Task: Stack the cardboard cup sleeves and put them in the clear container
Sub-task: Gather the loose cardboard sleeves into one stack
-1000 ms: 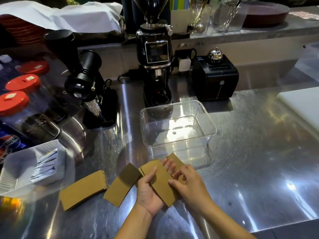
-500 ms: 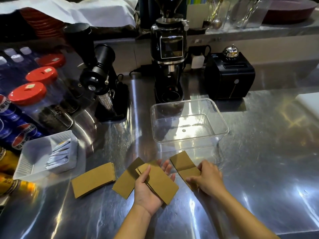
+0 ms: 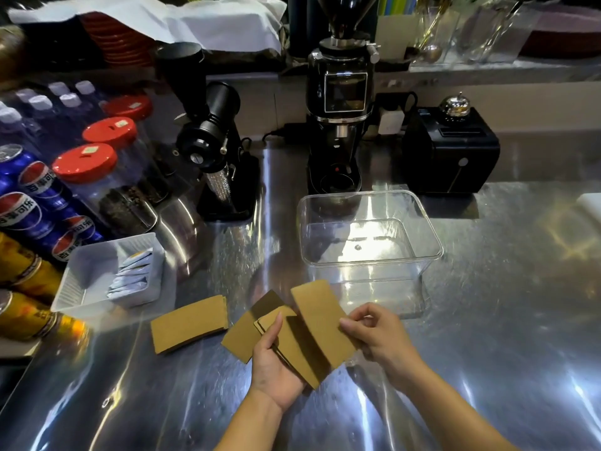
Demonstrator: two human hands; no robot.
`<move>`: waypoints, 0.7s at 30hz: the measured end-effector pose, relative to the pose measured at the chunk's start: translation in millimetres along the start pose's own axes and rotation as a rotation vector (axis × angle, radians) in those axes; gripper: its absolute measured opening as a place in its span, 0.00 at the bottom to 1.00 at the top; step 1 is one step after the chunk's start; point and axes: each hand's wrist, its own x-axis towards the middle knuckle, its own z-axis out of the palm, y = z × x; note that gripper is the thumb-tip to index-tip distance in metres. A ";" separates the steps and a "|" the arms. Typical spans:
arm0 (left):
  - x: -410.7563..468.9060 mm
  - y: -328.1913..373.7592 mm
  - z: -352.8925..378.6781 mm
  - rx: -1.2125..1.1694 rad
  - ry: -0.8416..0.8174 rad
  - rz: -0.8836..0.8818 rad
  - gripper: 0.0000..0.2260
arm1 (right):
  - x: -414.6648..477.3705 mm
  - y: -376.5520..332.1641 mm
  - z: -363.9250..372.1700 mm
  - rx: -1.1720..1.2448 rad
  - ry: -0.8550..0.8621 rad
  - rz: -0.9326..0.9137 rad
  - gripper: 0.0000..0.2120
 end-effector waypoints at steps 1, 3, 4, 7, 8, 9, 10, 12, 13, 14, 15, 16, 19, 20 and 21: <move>-1.6 0.2 -0.3 0.008 0.024 0.003 0.27 | -2.2 0.5 6.6 -0.022 -0.039 -0.003 0.09; -5.3 0.8 -0.3 0.015 0.033 0.024 0.29 | -4.8 3.3 18.3 -0.099 -0.090 -0.018 0.09; -7.6 1.2 0.1 0.020 0.004 0.037 0.29 | -5.1 5.0 23.1 -0.153 -0.103 -0.028 0.08; -12.8 2.4 -1.2 -0.005 -0.057 0.096 0.25 | -3.2 10.9 32.2 -0.344 -0.126 -0.067 0.08; -13.5 3.2 -2.8 -0.016 -0.052 0.115 0.23 | -2.5 13.1 34.2 -0.396 -0.130 -0.089 0.08; -14.3 4.1 -4.7 -0.025 -0.048 0.128 0.21 | -2.2 15.0 36.2 -0.450 -0.131 -0.117 0.09; -15.2 5.2 -6.7 -0.032 -0.042 0.136 0.20 | -2.5 16.2 37.8 -0.497 -0.129 -0.148 0.09; -17.4 8.4 -11.8 -0.035 -0.024 0.152 0.19 | -2.1 17.9 39.3 -0.533 -0.112 -0.193 0.08; -18.8 10.7 -14.6 -0.032 -0.011 0.162 0.18 | -1.5 18.5 39.3 -0.538 -0.095 -0.203 0.07; -20.4 13.5 -17.7 -0.033 0.001 0.176 0.18 | -0.5 19.2 39.2 -0.550 -0.074 -0.207 0.07; -21.8 16.6 -21.2 -0.041 0.010 0.192 0.18 | 0.9 20.3 39.1 -0.576 -0.052 -0.208 0.07; -23.0 19.8 -25.0 -0.053 0.016 0.209 0.18 | 2.3 21.4 39.1 -0.623 -0.030 -0.207 0.08; -27.7 28.4 -33.2 -0.084 0.008 0.240 0.17 | 6.2 26.2 41.2 -0.851 0.037 -0.184 0.16; -29.0 30.5 -34.8 -0.092 0.000 0.248 0.17 | 7.3 28.2 42.3 -0.934 0.051 -0.175 0.21; -29.9 31.9 -35.8 -0.096 -0.004 0.254 0.17 | 7.8 29.8 43.7 -1.008 0.056 -0.173 0.24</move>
